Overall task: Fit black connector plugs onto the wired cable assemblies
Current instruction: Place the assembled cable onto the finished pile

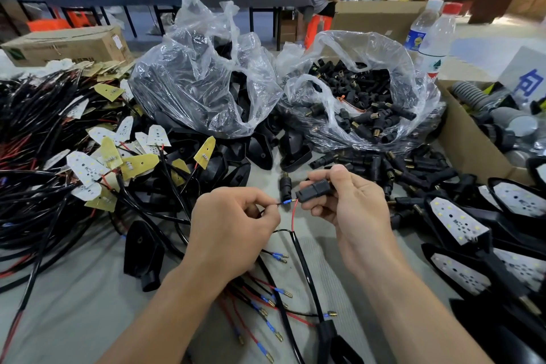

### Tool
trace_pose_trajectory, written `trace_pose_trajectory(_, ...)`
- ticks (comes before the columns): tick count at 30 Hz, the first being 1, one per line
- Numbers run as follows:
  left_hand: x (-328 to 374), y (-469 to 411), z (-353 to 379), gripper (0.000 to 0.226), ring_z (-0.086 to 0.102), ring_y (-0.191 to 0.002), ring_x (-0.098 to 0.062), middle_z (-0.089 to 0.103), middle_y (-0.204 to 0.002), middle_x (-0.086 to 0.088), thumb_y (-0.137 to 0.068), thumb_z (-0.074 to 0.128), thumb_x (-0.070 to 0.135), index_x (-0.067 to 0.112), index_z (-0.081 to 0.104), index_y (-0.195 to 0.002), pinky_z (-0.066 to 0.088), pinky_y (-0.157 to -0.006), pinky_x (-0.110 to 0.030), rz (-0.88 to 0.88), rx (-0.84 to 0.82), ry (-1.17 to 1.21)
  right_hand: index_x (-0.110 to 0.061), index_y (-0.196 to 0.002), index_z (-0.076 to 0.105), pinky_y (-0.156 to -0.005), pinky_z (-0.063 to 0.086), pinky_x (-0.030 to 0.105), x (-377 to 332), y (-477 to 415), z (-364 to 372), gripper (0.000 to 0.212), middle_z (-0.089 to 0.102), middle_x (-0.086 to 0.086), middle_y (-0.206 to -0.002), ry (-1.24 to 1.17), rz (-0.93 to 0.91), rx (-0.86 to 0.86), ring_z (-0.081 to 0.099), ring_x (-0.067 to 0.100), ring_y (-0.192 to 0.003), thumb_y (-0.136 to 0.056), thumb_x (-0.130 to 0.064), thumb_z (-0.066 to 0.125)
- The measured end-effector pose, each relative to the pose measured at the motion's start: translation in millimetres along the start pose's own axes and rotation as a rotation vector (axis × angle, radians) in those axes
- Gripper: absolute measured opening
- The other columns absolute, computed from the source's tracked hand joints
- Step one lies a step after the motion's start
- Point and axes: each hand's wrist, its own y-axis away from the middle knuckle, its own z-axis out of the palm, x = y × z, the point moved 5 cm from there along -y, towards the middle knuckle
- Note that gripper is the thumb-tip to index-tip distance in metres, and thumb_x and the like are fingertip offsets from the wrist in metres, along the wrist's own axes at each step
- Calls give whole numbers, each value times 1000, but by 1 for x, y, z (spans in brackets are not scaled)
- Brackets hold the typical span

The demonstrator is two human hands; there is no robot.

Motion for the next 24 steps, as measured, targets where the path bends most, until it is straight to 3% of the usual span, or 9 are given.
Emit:
trace_pose_trajectory(4,1,0,-2,20,48,-39,-3,58,-48,12,-77,75,20,39,74,-73,36,-44,-8,2,24,53,-2,-89,72,-49,51,23,0,-1,-2,41,76,18,-79,43,-31,20,66,18,-55,-110,-24,44)
trace_pose_trajectory(10,4,1,0,11,50,-42,-4,60,-49,14,-73,68,32,42,73,-73,38,-48,-10,-22,12,15,-2,-89,71,-50,52,23,-1,-1,0,41,76,18,-79,-6,-20,15,67,18,-54,-110,-24,43)
trace_pose_trajectory(13,3,2,1,15,55,-47,-8,61,-51,15,-71,64,38,47,71,-80,46,-53,-20,-49,12,-22,-2,-90,70,-50,53,23,-1,-1,-1,41,75,19,-78,-56,2,28,66,19,-52,-110,-25,42)
trace_pose_trajectory(18,-1,0,1,14,48,-42,-4,59,-48,11,-75,71,29,42,73,-71,39,-50,-10,-49,21,21,-1,-91,70,-51,53,24,-2,0,1,41,75,20,-81,-45,12,-1,66,18,-53,-110,-25,43)
trace_pose_trajectory(24,-1,0,2,22,44,-37,-4,58,-46,9,-77,75,19,40,74,-71,36,-43,-10,-39,-15,56,-1,-89,71,-51,53,24,-3,1,1,41,75,22,-82,-16,-29,-5,67,19,-55,-110,-23,43)
